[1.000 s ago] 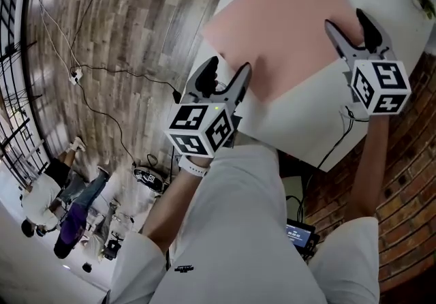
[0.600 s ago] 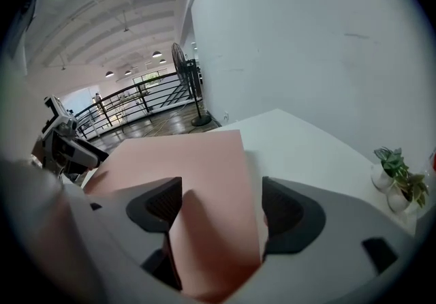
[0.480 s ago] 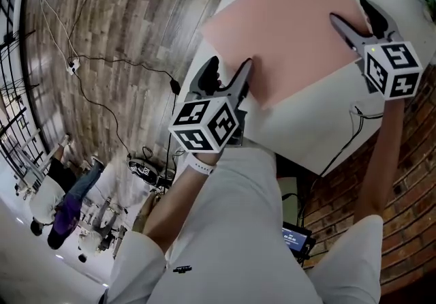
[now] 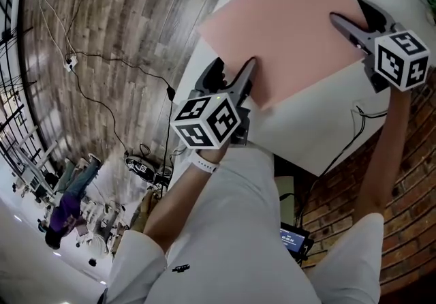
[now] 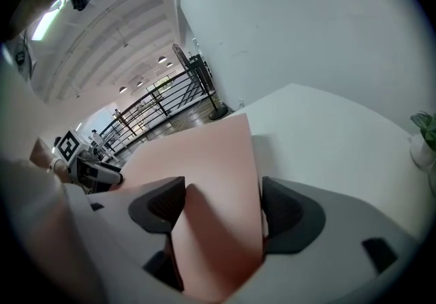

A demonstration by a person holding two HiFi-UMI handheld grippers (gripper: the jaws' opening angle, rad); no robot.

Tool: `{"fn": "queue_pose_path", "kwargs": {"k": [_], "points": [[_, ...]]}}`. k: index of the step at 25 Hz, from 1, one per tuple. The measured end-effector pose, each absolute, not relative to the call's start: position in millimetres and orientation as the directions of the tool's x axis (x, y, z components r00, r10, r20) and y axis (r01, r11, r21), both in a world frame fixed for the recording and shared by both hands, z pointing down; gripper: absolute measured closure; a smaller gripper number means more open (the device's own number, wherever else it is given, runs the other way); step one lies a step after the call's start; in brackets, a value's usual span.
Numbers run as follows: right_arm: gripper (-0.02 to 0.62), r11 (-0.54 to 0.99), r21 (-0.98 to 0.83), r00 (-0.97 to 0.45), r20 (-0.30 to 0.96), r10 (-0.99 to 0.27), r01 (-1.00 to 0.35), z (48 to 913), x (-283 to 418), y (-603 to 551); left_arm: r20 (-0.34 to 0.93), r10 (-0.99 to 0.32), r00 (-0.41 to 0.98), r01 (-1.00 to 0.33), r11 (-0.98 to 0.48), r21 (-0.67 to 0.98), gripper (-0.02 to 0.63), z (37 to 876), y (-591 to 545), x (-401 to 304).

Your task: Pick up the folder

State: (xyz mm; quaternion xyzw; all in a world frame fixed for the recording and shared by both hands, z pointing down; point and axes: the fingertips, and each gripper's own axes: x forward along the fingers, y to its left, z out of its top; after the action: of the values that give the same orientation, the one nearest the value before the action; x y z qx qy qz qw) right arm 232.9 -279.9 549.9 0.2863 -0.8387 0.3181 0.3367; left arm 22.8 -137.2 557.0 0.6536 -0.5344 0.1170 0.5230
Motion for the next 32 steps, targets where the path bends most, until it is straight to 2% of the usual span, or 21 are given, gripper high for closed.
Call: {"fn": "queue_pose_path", "kwargs": {"k": [14,32], "points": [[0.253,0.615,-0.362,-0.609,0.753,-0.25,-0.7,551.1,228.5,-277.2,0.699,-0.605,0.381,-0.778,0.199,0.596,0.27,560.1,-134.5,20.9],[0.249,0.612,-0.343,-0.606,0.74,-0.291,-0.713,525.7,216.1,-279.5,0.695,-0.605,0.388,-0.767,0.207,0.608,0.293,540.4,-142.9,4.5]]}}
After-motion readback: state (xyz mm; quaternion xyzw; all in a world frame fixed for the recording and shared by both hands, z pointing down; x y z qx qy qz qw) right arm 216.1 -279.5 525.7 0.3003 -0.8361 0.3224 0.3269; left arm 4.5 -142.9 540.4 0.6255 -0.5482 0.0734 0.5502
